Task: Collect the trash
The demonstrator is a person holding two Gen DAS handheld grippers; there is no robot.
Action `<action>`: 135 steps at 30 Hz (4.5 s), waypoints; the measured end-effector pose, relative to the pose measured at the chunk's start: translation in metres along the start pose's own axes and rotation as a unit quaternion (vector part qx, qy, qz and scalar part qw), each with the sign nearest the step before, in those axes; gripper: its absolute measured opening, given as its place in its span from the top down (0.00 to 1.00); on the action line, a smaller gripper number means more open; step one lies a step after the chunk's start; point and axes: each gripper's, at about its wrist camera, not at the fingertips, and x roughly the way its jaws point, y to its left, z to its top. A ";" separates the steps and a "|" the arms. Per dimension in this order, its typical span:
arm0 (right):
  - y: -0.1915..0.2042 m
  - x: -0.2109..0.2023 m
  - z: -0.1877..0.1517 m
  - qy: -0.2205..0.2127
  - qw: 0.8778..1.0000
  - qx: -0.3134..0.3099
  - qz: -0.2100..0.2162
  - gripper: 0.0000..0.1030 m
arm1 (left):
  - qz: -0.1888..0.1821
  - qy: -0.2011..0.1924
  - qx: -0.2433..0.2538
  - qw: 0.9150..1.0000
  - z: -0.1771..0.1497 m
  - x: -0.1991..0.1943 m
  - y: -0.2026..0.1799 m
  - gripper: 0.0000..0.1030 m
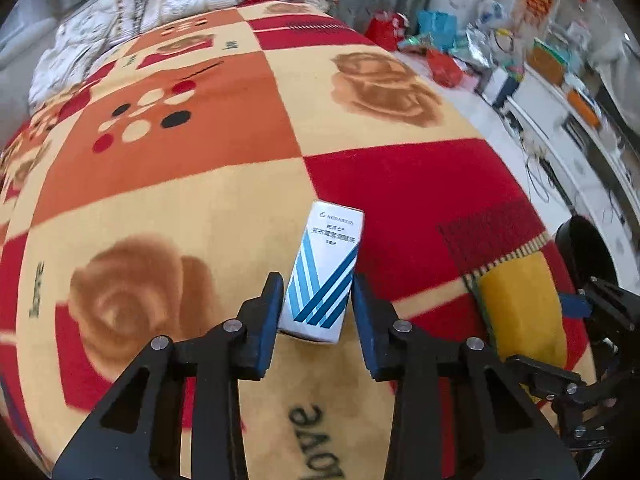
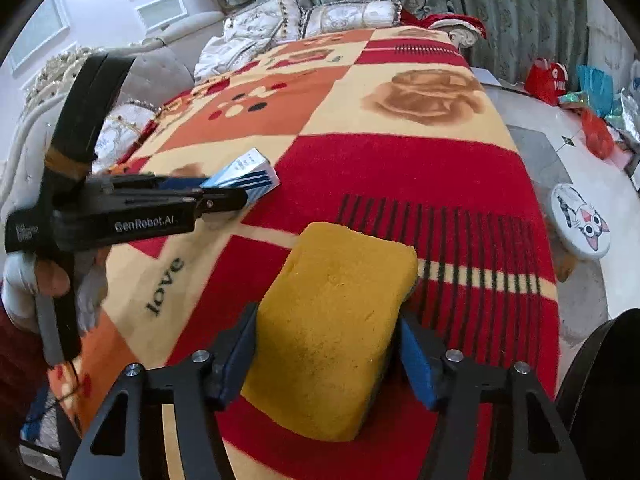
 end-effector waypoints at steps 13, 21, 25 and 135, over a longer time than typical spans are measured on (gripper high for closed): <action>-0.004 -0.046 -0.016 -0.022 1.000 -0.001 -0.001 0.38 | -0.027 -0.015 -0.056 0.998 -0.038 -0.044 -0.029 0.74; -0.006 -0.050 -0.032 -0.010 1.000 0.005 0.012 0.38 | -0.017 0.020 -0.045 0.999 -0.048 -0.022 -0.042 0.72; -0.006 -0.052 -0.037 -0.010 1.000 0.006 0.011 0.38 | -0.009 0.016 -0.063 0.998 -0.051 -0.013 -0.043 0.73; -0.075 -0.250 -0.066 -0.235 0.939 0.094 -0.232 0.17 | -0.068 -0.223 0.035 0.972 -0.037 -0.169 -0.214 0.39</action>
